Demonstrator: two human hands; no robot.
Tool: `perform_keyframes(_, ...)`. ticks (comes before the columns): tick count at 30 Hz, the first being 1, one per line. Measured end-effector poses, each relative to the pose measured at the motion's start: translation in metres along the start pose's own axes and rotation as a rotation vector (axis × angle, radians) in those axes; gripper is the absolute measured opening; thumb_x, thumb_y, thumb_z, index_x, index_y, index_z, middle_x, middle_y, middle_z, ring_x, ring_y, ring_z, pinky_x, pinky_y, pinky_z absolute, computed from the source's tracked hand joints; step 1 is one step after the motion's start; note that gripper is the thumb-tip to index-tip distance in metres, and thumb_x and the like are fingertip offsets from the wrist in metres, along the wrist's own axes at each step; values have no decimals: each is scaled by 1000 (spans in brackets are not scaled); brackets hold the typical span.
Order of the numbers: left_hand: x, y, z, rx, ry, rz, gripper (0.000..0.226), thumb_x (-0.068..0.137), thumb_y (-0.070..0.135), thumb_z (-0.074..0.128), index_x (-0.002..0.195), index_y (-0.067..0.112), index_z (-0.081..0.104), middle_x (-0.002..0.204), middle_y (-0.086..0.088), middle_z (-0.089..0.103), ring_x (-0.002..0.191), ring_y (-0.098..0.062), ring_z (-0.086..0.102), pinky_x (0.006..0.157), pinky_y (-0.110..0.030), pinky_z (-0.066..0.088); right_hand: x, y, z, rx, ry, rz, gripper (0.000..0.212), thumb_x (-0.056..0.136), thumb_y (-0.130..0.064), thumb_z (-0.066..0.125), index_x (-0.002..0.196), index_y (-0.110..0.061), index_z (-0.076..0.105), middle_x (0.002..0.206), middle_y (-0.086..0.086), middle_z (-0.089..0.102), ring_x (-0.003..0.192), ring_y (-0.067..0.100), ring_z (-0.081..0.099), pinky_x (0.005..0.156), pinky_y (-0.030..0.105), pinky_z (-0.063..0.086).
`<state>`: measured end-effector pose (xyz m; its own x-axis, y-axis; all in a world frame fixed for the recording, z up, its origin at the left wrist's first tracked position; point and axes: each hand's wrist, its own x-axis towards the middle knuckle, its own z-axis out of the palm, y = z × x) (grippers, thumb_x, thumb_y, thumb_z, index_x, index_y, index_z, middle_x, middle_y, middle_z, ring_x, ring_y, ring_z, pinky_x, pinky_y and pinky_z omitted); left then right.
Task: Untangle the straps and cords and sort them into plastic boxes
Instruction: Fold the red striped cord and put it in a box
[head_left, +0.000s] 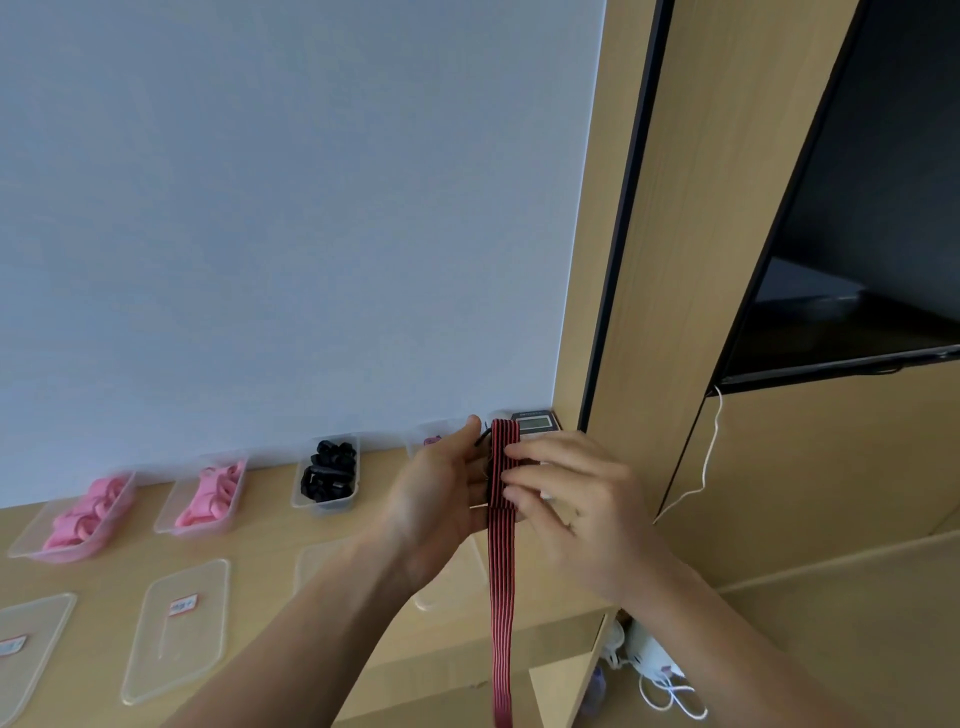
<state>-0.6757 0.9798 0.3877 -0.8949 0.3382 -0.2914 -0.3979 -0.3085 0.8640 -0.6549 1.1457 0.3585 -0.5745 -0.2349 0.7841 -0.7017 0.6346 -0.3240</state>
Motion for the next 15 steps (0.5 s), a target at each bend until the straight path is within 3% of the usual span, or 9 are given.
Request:
perform_keyframes(3,-3,-4,4,33,14,-1,41,108,31,43,110,4,73,96,-16,73,73,-26,71,70,-41,59,14,-1,-6,45,45,156,29,74,-7,85,101,-15,78,101,-5,72,97,15,66,84,34,54)
perform_keyframes(5,-2,-5,5,72,26,11,39,107,27,43,112,2,72,97,-17,72,70,-26,70,70,-40,58,22,-2,-9,104,-97,351,48,74,-13,85,119,-20,71,113,-8,63,107,11,60,91,30,50)
perform_keyframes(7,-2,-6,5,97,33,14,38,106,27,44,112,1,72,96,-17,72,70,-25,70,71,-40,57,29,-1,-11,161,-293,484,45,79,-18,81,121,-25,67,112,-18,61,108,4,58,92,31,50)
perform_keyframes(9,-2,-8,4,96,30,14,42,107,34,45,109,2,73,95,-16,73,71,-25,70,74,-42,56,33,-1,-14,200,-375,514,32,80,-18,79,109,-27,69,96,-19,67,93,2,63,84,35,54)
perform_keyframes(11,-1,-12,3,79,29,35,48,106,43,47,104,6,76,91,-12,74,74,-24,70,76,-42,57,35,-3,-18,188,-348,523,32,77,-17,81,105,-27,69,90,-19,68,85,2,66,81,33,56)
perform_keyframes(15,-1,-19,1,165,73,63,61,104,58,41,104,6,74,88,-11,74,76,-30,71,74,-38,59,38,-7,-20,179,-243,444,31,75,-9,82,96,-27,68,87,-19,71,87,1,66,78,21,51)
